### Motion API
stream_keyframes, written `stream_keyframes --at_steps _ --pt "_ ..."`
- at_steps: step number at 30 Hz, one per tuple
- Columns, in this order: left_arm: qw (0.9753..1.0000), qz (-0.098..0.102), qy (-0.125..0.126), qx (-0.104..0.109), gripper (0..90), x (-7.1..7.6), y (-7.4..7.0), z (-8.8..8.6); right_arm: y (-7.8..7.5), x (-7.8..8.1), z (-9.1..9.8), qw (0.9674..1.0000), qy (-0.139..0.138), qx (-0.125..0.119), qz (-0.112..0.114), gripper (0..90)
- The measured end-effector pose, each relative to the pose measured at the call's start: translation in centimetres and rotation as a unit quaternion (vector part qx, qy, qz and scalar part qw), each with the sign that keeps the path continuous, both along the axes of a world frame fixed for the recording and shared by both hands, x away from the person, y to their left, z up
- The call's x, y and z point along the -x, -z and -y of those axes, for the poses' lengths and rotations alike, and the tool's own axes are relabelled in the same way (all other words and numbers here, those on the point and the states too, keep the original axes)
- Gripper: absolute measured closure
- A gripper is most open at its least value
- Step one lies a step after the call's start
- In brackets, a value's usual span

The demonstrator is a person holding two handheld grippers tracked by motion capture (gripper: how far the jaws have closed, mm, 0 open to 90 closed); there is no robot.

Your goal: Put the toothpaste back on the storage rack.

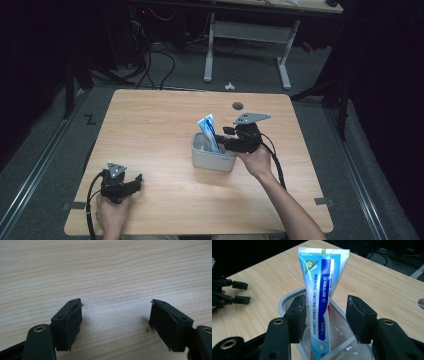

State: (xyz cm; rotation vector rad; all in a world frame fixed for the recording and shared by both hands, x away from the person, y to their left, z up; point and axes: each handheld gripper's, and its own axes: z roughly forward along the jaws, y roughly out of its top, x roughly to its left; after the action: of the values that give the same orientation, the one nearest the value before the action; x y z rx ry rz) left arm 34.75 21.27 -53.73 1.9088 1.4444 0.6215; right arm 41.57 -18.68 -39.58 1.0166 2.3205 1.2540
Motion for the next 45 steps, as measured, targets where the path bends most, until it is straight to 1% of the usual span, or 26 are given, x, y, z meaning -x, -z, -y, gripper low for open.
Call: stream_keyframes --at_steps 5,8,13,16,18,21,23,26,29,36,40,45 --pt "1.0 0.0 0.0 0.0 26.6 0.0 0.0 0.0 -0.4 0.3 0.7 0.9999 0.003 -0.01 0.004 51.4" --pt "1.0 0.0 0.0 0.0 26.6 0.0 0.0 0.0 -0.7 0.6 1.4 0.9997 0.008 -0.023 0.005 51.6" --pt "1.0 0.0 0.0 0.0 26.6 0.0 0.0 0.0 -1.0 0.9 2.0 0.9995 0.012 -0.03 0.006 51.7" --pt "1.0 0.0 0.0 0.0 26.6 0.0 0.0 0.0 -1.2 1.2 2.8 0.9989 0.017 -0.043 0.012 51.8" --pt "1.0 0.0 0.0 0.0 26.6 0.0 0.0 0.0 -1.2 1.3 3.0 0.9987 0.021 -0.046 0.011 51.9" --pt "1.0 0.0 0.0 -0.001 26.6 0.0 0.0 0.0 -1.3 1.5 3.7 0.9982 0.024 -0.054 0.01 51.9" --pt "1.0 0.0 0.0 -0.001 26.6 0.0 0.0 0.0 -1.3 1.8 4.5 0.9979 0.029 -0.056 0.013 52.0" --pt "1.0 0.0 0.0 0.0 26.7 0.0 0.0 0.0 -1.4 2.0 5.0 0.9976 0.034 -0.058 0.015 52.0" --pt "1.0 0.0 0.0 0.0 26.7 0.0 0.0 0.0 -1.6 2.3 6.1 0.9965 0.042 -0.07 0.019 52.1" --pt "1.0 0.0 0.0 0.0 26.6 0.0 0.0 0.0 -1.7 2.6 7.1 0.9956 0.051 -0.076 0.019 52.2" --pt "1.0 0.001 0.0 0.0 26.7 0.0 0.0 0.0 -1.8 2.8 7.5 0.9954 0.055 -0.075 0.021 52.2" --pt "1.0 0.001 0.0 0.001 26.7 0.0 0.0 0.0 -2.0 3.2 8.2 0.9945 0.061 -0.081 0.024 52.2"
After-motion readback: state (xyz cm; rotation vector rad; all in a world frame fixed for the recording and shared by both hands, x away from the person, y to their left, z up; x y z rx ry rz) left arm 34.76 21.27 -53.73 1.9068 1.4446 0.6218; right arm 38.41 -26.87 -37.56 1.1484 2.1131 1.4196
